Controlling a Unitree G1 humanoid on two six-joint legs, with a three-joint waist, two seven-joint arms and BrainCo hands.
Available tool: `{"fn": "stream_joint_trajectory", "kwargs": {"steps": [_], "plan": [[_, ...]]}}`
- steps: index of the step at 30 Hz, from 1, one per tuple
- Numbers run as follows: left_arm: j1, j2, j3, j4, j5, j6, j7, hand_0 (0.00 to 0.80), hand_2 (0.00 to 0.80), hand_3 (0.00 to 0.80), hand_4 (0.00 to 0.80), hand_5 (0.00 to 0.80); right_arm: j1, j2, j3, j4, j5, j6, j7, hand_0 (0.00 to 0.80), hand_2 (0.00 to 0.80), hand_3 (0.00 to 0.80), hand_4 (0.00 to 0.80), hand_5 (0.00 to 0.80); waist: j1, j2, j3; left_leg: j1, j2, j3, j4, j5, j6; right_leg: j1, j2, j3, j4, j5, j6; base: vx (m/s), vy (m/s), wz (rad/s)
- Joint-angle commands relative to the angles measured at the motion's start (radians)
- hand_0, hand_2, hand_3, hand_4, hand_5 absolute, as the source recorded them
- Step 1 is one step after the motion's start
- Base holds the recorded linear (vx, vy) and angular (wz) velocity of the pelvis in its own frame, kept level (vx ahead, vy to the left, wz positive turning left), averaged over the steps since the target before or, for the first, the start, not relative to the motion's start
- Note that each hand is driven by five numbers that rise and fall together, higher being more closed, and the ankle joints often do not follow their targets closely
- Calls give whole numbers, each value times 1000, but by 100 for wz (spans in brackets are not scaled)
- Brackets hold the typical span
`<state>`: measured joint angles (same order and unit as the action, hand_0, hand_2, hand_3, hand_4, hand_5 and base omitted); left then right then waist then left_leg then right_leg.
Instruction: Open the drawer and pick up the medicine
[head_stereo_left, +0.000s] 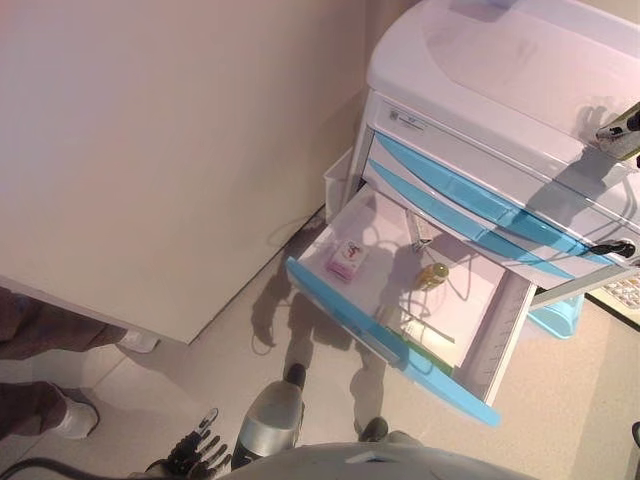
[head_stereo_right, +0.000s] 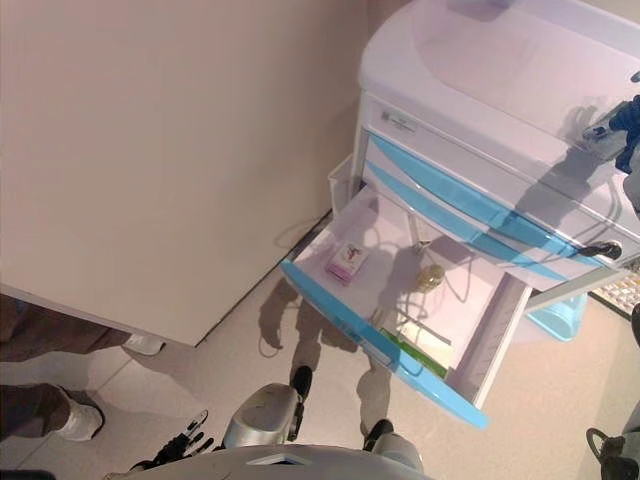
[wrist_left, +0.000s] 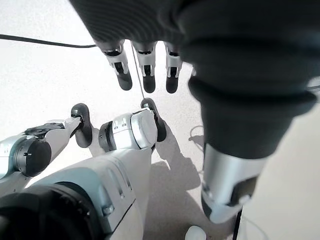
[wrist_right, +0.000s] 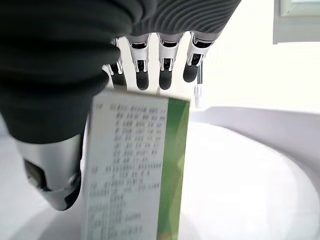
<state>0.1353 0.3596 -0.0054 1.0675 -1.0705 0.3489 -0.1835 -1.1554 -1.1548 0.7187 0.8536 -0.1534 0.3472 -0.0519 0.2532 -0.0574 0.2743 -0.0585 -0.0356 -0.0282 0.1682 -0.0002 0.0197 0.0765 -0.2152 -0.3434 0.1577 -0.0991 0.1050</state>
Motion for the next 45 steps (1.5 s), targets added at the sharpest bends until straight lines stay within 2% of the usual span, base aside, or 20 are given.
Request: {"fn": "stream_joint_trajectory", "kwargs": {"steps": [1,4,13,18,20,24,28,31,35,40,45], "plan": [[47,27,-58,-24,-22,16,2,0,0,0,0,0,-154,-60,70,-48,36,15,-77,0,0,0,0,0,5,3,-66,55,35,0,-35,-54,-3,-51,-67,30,93,68,33,-28,-23,-6],[45,29,-54,-20,-15,19,-3,0,0,0,0,0,-187,-64,86,-65,85,26,-91,0,0,0,0,0,-2,4,-74,58,36,5,-40,-53,-4,-52,-65,36,89,68,32,-26,-21,-9],[36,25,-40,9,16,4,-21,0,0,0,0,0,-213,-81,58,-149,205,-7,-121,0,0,0,0,0,-38,3,-105,73,37,31,-57,-54,-4,-55,-58,55,77,75,32,-22,-33,-8],[27,26,-34,23,41,-16,-40,0,0,0,0,0,-189,-94,8,-227,254,-24,-123,0,0,0,0,0,-63,3,-115,77,38,46,-64,-56,-5,-61,-53,68,73,73,31,-16,-33,-15],[27,28,-34,15,98,-39,-63,0,0,0,0,0,-152,-105,-35,-293,269,-19,-125,0,0,0,0,0,-75,5,-117,78,40,53,-64,-58,-5,-64,-50,77,72,72,31,-19,-24,-11],[16,42,-71,-39,300,-153,-89,0,0,0,0,0,17,-124,-202,-473,277,-7,-121,0,0,0,0,0,-116,16,-116,78,45,76,-59,-64,-6,-73,-43,100,71,70,30,-36,-12,-16],[6,60,-116,-169,511,-248,-86,0,0,0,0,0,327,-128,-466,-666,280,-23,-98,0,0,0,0,0,-168,32,-113,81,52,107,-63,-66,-7,-86,-37,127,67,77,35,-51,2,-20],[-9,105,-160,-273,659,-267,-49,0,0,0,0,0,559,-109,-653,-769,313,-48,-21,0,0,0,0,0,-200,37,-109,81,58,132,-60,-67,-14,-95,-40,137,60,83,42,-52,-3,-22],[-49,186,-210,-361,813,-277,-8,0,0,0,0,0,799,-72,-819,-865,385,-63,94,0,0,0,0,0,-243,49,-96,86,72,161,-56,-68,-22,-103,-42,147,53,80,46,-38,-15,-31],[-109,304,-282,-447,1059,-333,9,0,0,0,0,0,1017,-17,-941,-947,464,-43,243,0,0,0,0,0,-300,53,-73,93,89,190,-54,-70,-29,-118,-34,169,56,70,48,-31,-28,-24],[-179,349,-365,-511,1127,-288,19,0,0,0,0,0,1141,18,-981,-968,494,-51,309,0,0,0,0,0,-353,49,-53,90,95,214,-51,-68,-29,-139,-24,203,57,82,51,-27,-6,-27]]}}
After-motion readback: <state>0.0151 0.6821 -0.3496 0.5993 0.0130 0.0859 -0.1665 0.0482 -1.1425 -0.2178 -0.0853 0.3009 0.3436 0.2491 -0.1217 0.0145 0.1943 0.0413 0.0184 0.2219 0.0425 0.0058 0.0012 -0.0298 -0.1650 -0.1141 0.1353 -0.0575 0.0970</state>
